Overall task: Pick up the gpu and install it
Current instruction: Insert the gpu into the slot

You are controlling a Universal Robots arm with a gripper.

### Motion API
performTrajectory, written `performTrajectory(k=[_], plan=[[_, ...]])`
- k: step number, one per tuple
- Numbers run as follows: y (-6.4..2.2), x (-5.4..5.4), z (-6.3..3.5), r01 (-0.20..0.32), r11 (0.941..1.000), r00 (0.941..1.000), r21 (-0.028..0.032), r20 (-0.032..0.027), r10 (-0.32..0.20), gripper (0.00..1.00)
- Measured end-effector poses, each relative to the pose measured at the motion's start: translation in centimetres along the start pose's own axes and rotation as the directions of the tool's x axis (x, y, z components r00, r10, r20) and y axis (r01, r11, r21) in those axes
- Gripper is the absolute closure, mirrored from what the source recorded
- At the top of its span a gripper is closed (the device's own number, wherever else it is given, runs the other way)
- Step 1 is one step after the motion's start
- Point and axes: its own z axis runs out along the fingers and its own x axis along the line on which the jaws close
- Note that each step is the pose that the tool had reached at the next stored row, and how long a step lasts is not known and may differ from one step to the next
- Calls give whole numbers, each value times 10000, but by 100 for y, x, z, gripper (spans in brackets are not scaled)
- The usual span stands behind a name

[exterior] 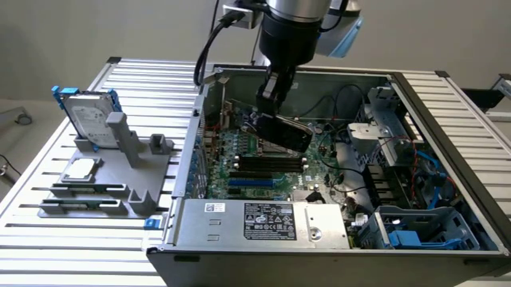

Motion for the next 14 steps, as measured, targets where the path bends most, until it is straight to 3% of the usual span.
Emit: performTrajectory(k=[7,14], plan=[[-2,-1,35,832,9965,9965,-20,43,-832,74],[-5,-1,66,1609,9870,9869,-44,122,-1608,74]])
